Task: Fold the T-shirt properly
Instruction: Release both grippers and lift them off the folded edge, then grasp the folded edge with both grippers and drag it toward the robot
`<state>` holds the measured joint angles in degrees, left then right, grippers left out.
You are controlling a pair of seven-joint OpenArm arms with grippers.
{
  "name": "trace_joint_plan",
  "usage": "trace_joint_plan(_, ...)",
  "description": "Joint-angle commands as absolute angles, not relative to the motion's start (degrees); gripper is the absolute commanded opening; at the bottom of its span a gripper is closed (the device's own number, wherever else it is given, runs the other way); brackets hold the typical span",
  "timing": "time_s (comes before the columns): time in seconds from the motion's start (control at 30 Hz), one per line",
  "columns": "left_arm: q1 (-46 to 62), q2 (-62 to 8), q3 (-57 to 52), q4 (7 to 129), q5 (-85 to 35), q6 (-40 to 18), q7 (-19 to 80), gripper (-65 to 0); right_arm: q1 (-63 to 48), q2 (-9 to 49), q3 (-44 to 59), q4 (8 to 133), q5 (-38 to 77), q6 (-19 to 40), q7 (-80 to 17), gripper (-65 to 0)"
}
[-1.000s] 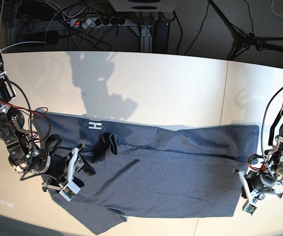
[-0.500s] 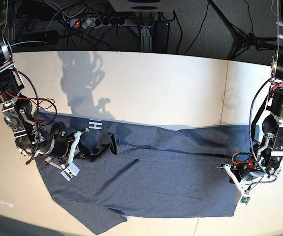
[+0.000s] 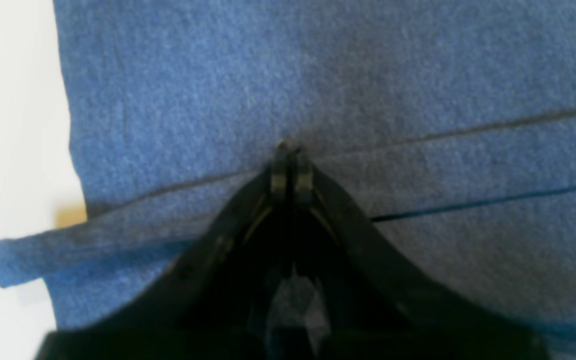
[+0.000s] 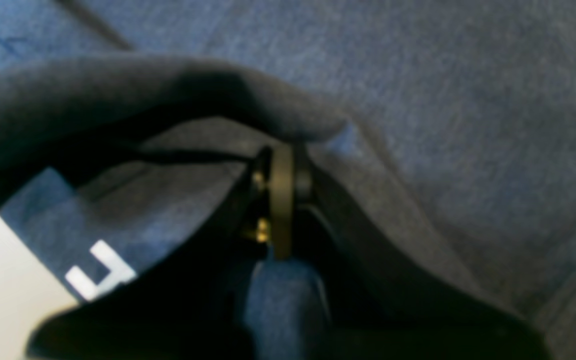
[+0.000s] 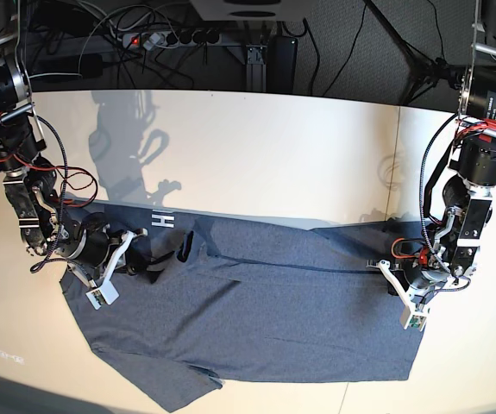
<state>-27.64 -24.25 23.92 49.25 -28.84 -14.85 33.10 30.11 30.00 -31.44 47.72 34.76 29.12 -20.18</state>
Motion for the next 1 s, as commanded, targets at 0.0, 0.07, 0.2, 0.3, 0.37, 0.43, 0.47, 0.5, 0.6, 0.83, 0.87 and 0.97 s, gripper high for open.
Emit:
trace_joint_plan(0.0,-27.8,-24.9,23.9,48.7,-27.1,-14.8,38.7,-65.0,29.8,30.7,-31.4,47.7,33.5,28.3,-23.2,-65.0)
trace_joint_plan(0.07,-27.8,-24.9,23.9,48.8,-26.8,-14.8,41.6,-65.0,28.8,30.7,-31.3,48.0,33.5,28.3,-23.6,-65.0)
trace_joint_plan(0.2,-27.7,-25.0,23.9,49.0,-25.8,-14.8,49.7,-65.0,27.6,30.7,-29.3,49.3,34.8,28.3,-27.8,-65.0)
trace_joint_plan(0.3,-27.3,-25.4,23.9,49.6,-25.9,-16.5,50.9,-65.0,26.3,30.8,-24.7,50.9,38.0,28.3,-32.5,-65.0)
trace_joint_plan(0.37,-26.5,-26.1,23.9,50.8,-26.6,-17.7,51.5,-65.0,24.7,30.8,-20.8,53.1,38.7,28.5,-35.4,-65.0)
trace_joint_plan(0.43,-25.2,-27.3,23.9,53.3,-27.0,-17.8,52.1,-65.0,22.7,30.8,-17.4,55.7,39.1,28.6,-38.0,-65.0)
trace_joint_plan(0.47,-24.3,-27.9,23.9,54.8,-27.0,-17.8,52.1,-65.0,21.6,30.8,-16.0,57.1,39.1,28.6,-38.9,-65.0)
trace_joint_plan(0.5,-23.2,-28.7,23.9,56.6,-27.0,-17.8,52.2,-65.0,20.5,30.8,-14.8,58.6,39.0,28.6,-39.5,-65.0)
trace_joint_plan(0.6,-19.3,-30.7,23.9,62.8,-27.0,-17.8,52.8,-65.0,17.1,31.5,-12.4,63.3,39.0,28.5,-39.7,-65.0)
trace_joint_plan(0.83,-8.5,-34.1,23.9,77.8,-24.9,-17.7,53.0,-65.0,9.2,34.7,-11.0,72.5,38.4,28.5,-40.2,-65.0)
trace_joint_plan(0.87,-7.2,-34.3,23.9,79.2,-24.3,-17.2,53.0,-65.0,8.1,35.4,-10.9,73.6,38.1,28.5,-40.2,-65.0)
trace_joint_plan(0.97,-3.8,-34.8,23.9,82.7,-23.0,-16.6,53.2,-65.0,4.9,37.1,-10.3,76.5,37.5,28.5,-40.4,-65.0)
